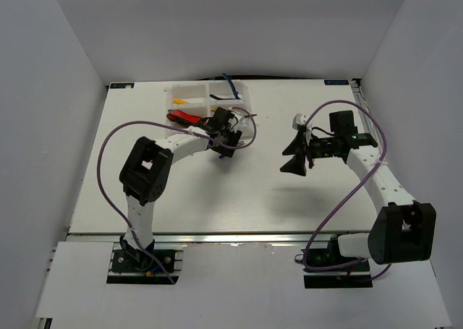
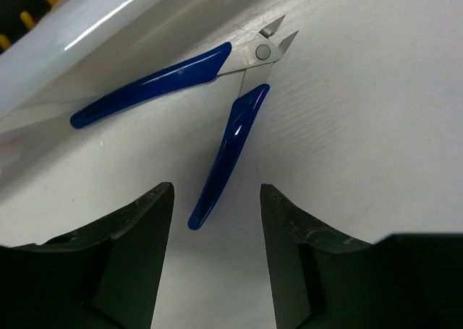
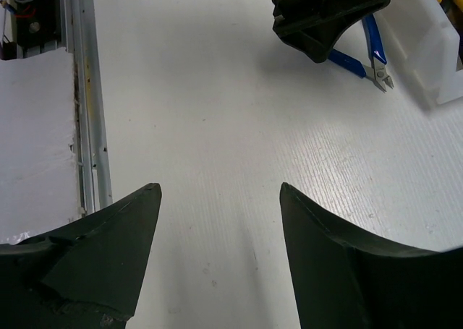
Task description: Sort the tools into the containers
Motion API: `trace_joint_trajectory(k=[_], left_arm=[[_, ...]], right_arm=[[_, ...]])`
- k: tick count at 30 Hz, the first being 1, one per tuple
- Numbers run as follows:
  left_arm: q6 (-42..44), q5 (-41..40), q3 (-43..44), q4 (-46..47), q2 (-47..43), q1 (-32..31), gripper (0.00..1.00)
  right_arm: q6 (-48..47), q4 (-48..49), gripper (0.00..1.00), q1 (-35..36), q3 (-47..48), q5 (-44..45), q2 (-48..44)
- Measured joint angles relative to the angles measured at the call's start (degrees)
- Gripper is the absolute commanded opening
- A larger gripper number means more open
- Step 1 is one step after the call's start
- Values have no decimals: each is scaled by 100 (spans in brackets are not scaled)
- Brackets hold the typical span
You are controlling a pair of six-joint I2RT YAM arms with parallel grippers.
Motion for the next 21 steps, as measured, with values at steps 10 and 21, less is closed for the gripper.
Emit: trace_joint_trajectory(k=[10,21], left_arm=[[352,79,153,-68,343,0,54],[549,291,166,-50,365,0,34]], right_arm=[[44,2,72,-50,0,48,149],[138,33,70,-57,0,92,214]])
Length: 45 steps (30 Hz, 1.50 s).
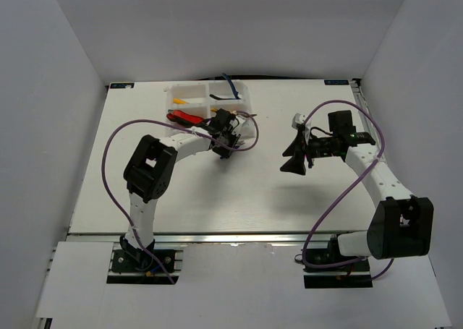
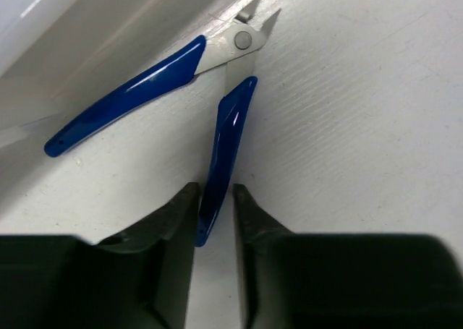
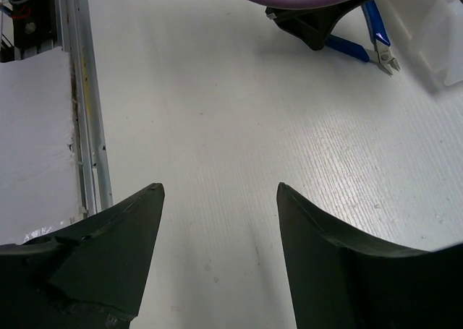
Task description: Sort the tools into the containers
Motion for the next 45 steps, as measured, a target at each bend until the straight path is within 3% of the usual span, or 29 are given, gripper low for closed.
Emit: trace_joint_trajectory(k=[2,10,22,29,36,45], left_arm=[[13,52,-7,15,0,0,23],[66,184,-177,181,-83,-9,0],[131,782,-367,-400,-957,-282,0],[435,452,769,-863,-1263,-236,0],[645,-527,2524,-994,-365,-33,0],[728,-1790,3733,-1003,1137,247,0]], right_arm=[[13,24,70,0,0,13,0],[39,90,69,-9,0,57,0],[33,92,68,-33,0,140,0],[-31,92,68,-37,2,170,0],[-57,94,68,-59,2,164,-2],[-66,208,68,-107,-13,96,-85]])
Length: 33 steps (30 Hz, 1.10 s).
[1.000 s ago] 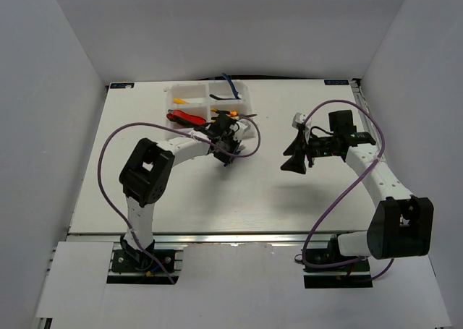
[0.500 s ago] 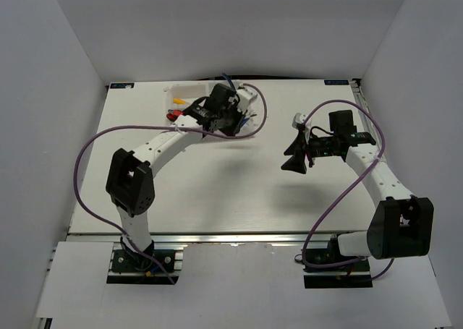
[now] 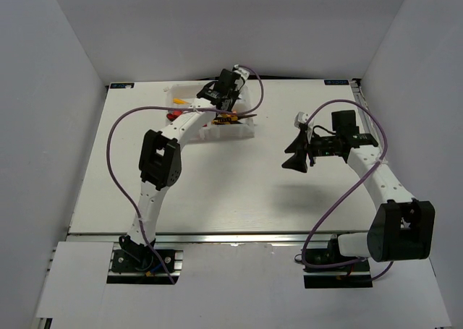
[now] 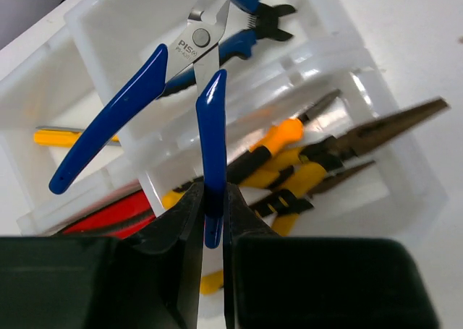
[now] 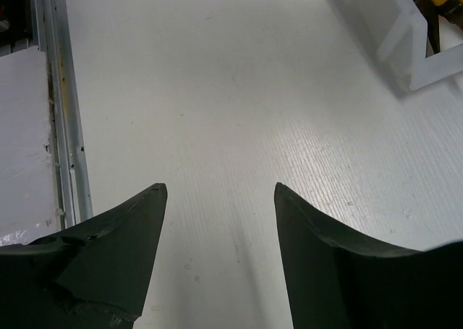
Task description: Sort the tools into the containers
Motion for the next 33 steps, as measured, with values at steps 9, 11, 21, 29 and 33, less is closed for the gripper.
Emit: trace_joint_trajectory(k=[9,11,21,29,33], left_arm=[[-166,-238,466,286,455,297,0],[-249,-214,542,369,457,356,0],[-501,11,848,608,815,474,4],[-584,151,848,575,1008,470,8],[-605,173,848,553,1008,470,13]], right_arm=[[92,267,67,-37,-387,-170,-153],[120,341,67,-37,-446,-201,-168],[232,557,67,-68,-688,-247,-341],[289,634,67,-79,-732,-258,-345],[304,645,67,-92,-737,-258,-345]])
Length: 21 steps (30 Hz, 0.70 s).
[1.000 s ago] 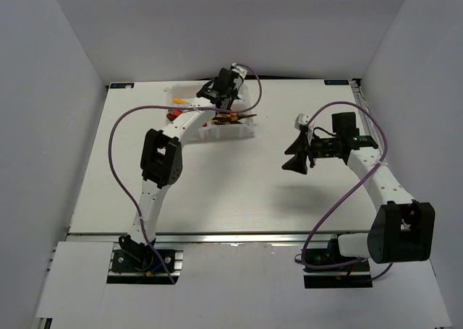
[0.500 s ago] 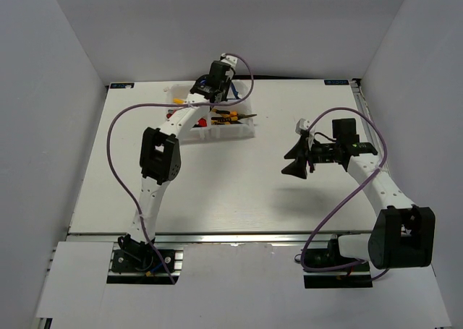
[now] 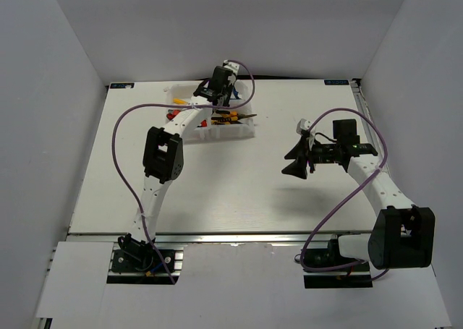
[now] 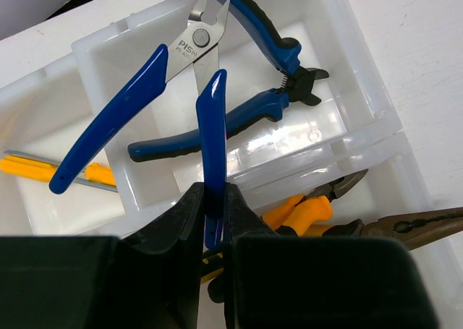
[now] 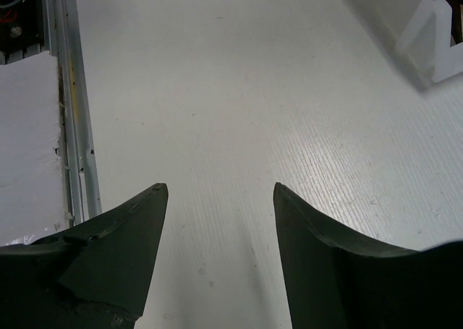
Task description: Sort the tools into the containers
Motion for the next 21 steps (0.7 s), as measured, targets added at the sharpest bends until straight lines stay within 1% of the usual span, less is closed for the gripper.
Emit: trace_joint_trajectory(k=[5,12,18,21], left_arm=[[-52,37,0,9,0,0,23],[-92,35,0,13,0,0,32],[-177,33,0,15,0,0,37],[-221,31,0,13,0,0,37]], right_arm=[[2,4,67,-20,-7,-2,-2],[4,20,67,-22,-109,0,-70],[7,20,67,-24,-109,-2,-76],[4,20,67,-24,-109,-2,-76]])
